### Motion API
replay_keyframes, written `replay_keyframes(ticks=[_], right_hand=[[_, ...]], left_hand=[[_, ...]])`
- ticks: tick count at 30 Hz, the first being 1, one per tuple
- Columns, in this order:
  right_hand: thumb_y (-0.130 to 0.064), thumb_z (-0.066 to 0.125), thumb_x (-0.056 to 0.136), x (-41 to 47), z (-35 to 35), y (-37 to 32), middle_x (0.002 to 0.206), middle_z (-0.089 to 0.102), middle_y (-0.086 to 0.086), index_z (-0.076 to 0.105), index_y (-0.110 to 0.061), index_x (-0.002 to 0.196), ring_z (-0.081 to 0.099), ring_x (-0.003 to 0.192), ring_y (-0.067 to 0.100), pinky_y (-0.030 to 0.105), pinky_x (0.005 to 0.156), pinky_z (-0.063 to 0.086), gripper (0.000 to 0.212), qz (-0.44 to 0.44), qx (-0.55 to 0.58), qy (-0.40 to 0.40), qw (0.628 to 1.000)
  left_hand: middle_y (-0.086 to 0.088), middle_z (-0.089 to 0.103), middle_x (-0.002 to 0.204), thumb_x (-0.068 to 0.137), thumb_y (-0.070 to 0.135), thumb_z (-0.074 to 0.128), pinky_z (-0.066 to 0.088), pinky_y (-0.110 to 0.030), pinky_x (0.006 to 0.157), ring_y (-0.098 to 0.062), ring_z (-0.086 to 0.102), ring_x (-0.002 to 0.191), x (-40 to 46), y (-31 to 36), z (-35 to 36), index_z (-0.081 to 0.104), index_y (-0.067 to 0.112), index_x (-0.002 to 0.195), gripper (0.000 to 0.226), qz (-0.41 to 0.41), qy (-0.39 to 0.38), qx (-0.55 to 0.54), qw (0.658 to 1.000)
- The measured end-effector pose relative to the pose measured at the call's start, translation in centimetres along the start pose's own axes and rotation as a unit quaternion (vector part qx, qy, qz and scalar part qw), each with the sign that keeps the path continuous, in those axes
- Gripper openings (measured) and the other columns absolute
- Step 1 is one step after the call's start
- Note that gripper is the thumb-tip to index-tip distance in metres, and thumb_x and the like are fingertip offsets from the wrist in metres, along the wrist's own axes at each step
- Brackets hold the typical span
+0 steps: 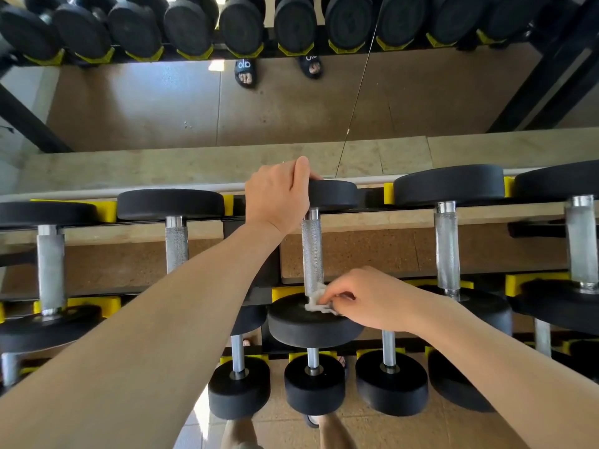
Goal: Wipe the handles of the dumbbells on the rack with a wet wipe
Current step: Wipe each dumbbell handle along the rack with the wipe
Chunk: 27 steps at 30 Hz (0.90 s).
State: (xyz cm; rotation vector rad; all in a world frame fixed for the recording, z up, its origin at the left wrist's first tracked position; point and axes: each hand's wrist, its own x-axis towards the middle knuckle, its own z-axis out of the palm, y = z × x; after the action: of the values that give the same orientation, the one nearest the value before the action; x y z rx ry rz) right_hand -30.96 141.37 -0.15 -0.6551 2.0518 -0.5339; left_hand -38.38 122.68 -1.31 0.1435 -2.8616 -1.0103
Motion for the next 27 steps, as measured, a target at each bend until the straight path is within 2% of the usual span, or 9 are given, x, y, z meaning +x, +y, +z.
replay_keyframes(ticks=[2,4,6,8,13,17,22,25,27], right_hand=[[-0.022,0.041,0.101,0.0,0.2,0.3,0.101,0.07,-0.008,0.071,-0.028,0.113,0.055,0.072,-0.001,0.02,0.066,0.042,0.033,0.027,-0.024,0.017,0.999],[-0.022,0.039,0.1,0.6,0.7,0.6,0.073,0.062,-0.006,0.069,-0.024,0.09,0.051,0.061,0.009,0.026,0.059,0.038,0.032,0.045,-0.047,0.021,0.998],[-0.02,0.039,0.099,1.7,0.9,0.8,0.065,0.053,0.0,0.061,-0.017,0.074,0.046,0.057,0.014,0.03,0.056,0.035,0.033,0.055,-0.024,0.005,0.998],[-0.021,0.041,0.1,2.6,1.0,0.9,0.068,0.056,0.004,0.057,-0.02,0.069,0.049,0.06,0.016,0.033,0.059,0.039,0.035,0.065,0.009,-0.015,0.998],[-0.022,0.042,0.1,2.9,1.0,0.8,0.071,0.057,0.004,0.059,-0.02,0.071,0.051,0.063,0.015,0.03,0.061,0.039,0.033,0.071,0.037,-0.021,0.997],[-0.02,0.04,0.101,1.2,1.2,0.1,0.063,0.049,-0.004,0.055,-0.023,0.07,0.043,0.055,0.008,0.021,0.053,0.029,0.034,0.05,0.023,0.021,0.998],[-0.024,0.038,0.103,-0.3,0.7,-2.3,0.068,0.051,-0.013,0.068,-0.024,0.104,0.047,0.054,0.0,0.014,0.049,0.031,0.03,-0.003,-0.024,0.058,0.998],[-0.024,0.036,0.102,0.9,1.3,-4.0,0.073,0.051,-0.008,0.064,-0.026,0.106,0.053,0.066,0.007,0.019,0.056,0.035,0.028,-0.06,-0.086,0.073,0.992],[-0.024,0.039,0.101,2.1,1.6,-4.4,0.066,0.042,-0.007,0.065,-0.024,0.106,0.05,0.069,0.017,0.024,0.053,0.031,0.026,-0.05,-0.128,0.062,0.989]], left_hand=[[0.009,0.067,0.072,0.099,0.032,0.023,0.034,-0.022,0.054,-0.012,0.054,0.063,0.0,0.0,0.0,0.079,0.026,0.086,0.058,0.001,-0.003,0.005,1.0],[0.011,0.063,0.07,0.099,0.031,0.023,0.03,-0.02,0.053,-0.009,0.051,0.06,0.0,0.1,-0.1,0.077,0.028,0.084,0.056,0.001,-0.005,0.003,1.0],[0.01,0.064,0.071,0.099,0.032,0.023,0.03,-0.02,0.052,-0.007,0.05,0.06,0.0,0.0,-0.1,0.076,0.028,0.085,0.055,0.002,-0.002,0.0,1.0],[0.01,0.066,0.073,0.099,0.032,0.024,0.031,-0.02,0.052,-0.008,0.051,0.061,0.0,0.0,0.0,0.077,0.028,0.085,0.055,0.0,-0.001,0.0,1.0],[0.009,0.067,0.073,0.099,0.031,0.024,0.026,-0.014,0.051,-0.008,0.049,0.059,0.0,-0.1,0.0,0.076,0.027,0.085,0.054,0.004,0.001,0.013,1.0],[0.007,0.069,0.073,0.099,0.03,0.025,0.041,-0.028,0.054,-0.013,0.056,0.064,-0.1,0.0,-0.1,0.078,0.025,0.085,0.055,0.001,0.001,0.007,1.0],[0.007,0.069,0.075,0.099,0.032,0.023,0.037,-0.026,0.052,-0.013,0.056,0.066,-0.1,0.0,-0.1,0.079,0.024,0.088,0.057,0.002,-0.001,0.007,1.0],[0.009,0.067,0.073,0.099,0.032,0.023,0.029,-0.02,0.051,-0.009,0.051,0.061,0.0,-0.1,-0.1,0.078,0.027,0.087,0.056,0.003,-0.002,0.006,1.0],[0.01,0.065,0.072,0.1,0.031,0.024,0.029,-0.019,0.051,-0.01,0.052,0.062,-0.1,-0.1,-0.1,0.076,0.028,0.085,0.054,0.003,-0.001,0.01,1.0]])
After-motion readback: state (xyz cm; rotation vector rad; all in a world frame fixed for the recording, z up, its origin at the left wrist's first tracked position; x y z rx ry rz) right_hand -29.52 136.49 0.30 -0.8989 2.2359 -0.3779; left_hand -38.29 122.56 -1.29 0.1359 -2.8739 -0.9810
